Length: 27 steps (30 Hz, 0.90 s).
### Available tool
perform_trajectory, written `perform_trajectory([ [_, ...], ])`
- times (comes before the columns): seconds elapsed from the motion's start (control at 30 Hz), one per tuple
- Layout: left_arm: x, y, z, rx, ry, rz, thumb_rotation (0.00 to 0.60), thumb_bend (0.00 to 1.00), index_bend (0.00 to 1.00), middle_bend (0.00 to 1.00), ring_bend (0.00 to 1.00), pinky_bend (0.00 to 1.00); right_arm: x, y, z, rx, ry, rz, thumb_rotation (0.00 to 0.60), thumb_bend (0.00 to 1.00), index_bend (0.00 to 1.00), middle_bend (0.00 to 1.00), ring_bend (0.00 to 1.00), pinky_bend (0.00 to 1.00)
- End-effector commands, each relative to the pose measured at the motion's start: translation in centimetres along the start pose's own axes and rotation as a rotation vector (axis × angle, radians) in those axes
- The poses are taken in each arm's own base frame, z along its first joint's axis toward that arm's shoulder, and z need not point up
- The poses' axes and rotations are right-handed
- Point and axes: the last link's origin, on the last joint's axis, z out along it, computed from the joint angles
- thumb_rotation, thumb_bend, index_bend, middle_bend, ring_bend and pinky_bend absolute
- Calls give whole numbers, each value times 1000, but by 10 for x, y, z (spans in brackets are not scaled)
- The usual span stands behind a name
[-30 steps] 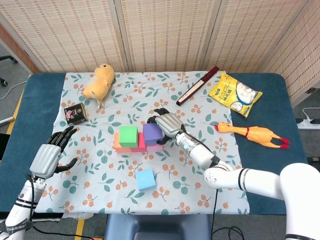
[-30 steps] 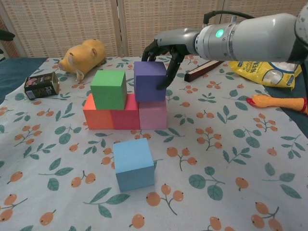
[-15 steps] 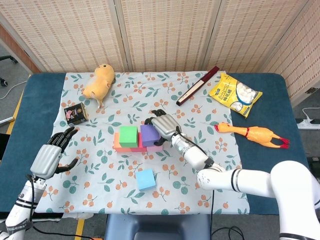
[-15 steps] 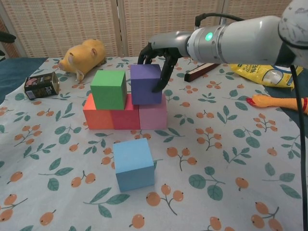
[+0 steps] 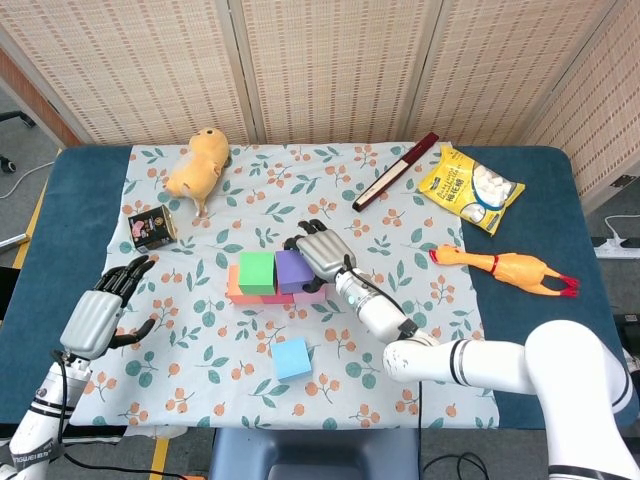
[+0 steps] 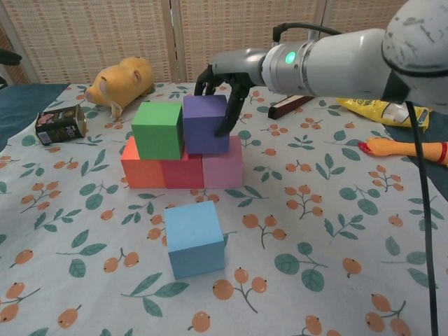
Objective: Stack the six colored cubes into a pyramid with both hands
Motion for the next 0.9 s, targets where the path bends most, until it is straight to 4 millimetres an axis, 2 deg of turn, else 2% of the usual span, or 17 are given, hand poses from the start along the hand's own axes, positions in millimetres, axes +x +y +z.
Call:
perform_trajectory([
  [0.03,0,-1,0,0,0,-2,600,307,0,30,143,145,0,-2,1,-3,-1,-4,600,122,295,292,35,0],
  [0.9,-3,-3,-2,-4,-4,-9,600,307,0,29,142,145,-4,-9,5,-28,-5,-16,600,122,287,292,35,0],
])
